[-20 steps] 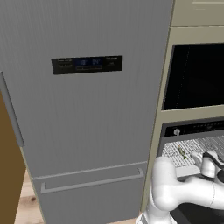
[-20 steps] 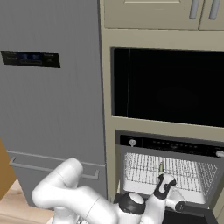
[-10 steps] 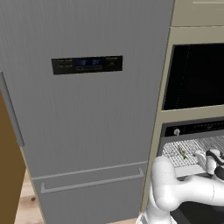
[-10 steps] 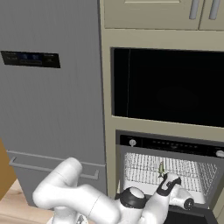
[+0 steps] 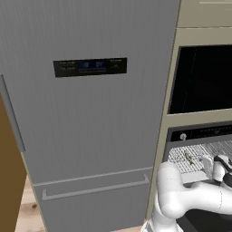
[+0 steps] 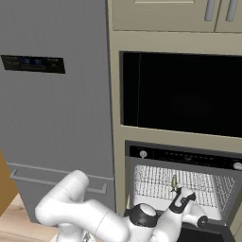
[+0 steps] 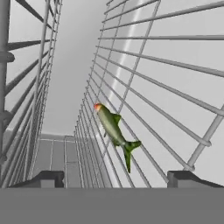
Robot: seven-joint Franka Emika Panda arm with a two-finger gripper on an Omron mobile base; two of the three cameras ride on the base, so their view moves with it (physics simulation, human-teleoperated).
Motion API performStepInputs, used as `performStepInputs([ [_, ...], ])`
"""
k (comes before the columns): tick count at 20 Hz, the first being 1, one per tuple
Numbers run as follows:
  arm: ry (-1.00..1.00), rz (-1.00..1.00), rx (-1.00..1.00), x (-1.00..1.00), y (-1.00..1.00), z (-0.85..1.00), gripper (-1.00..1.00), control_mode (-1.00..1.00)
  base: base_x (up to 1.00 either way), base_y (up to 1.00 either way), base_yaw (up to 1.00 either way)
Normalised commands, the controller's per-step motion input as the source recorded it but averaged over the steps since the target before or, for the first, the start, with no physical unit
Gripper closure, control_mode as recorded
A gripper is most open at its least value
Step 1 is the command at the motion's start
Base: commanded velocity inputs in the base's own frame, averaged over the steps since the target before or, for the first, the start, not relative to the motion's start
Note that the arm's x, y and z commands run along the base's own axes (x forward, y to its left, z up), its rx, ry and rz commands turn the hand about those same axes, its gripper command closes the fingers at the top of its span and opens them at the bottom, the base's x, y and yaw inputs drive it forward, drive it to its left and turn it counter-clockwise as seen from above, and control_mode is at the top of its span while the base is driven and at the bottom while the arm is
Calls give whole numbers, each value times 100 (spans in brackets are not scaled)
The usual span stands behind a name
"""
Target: Take the fish from the oven and place it on the plate on the counter.
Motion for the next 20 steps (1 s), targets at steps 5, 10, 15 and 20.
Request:
performStepInputs([
  [5, -10, 0, 34, -9, 4, -87, -100, -100, 0, 0, 0],
  [10, -27, -2, 37, -21, 0, -100, -100, -100, 0, 0, 0],
  [15, -39, -7, 36, -41, 0, -100, -100, -100, 0, 0, 0],
  [20, -44, -7, 40, -25, 0, -100, -100, -100, 0, 0, 0],
])
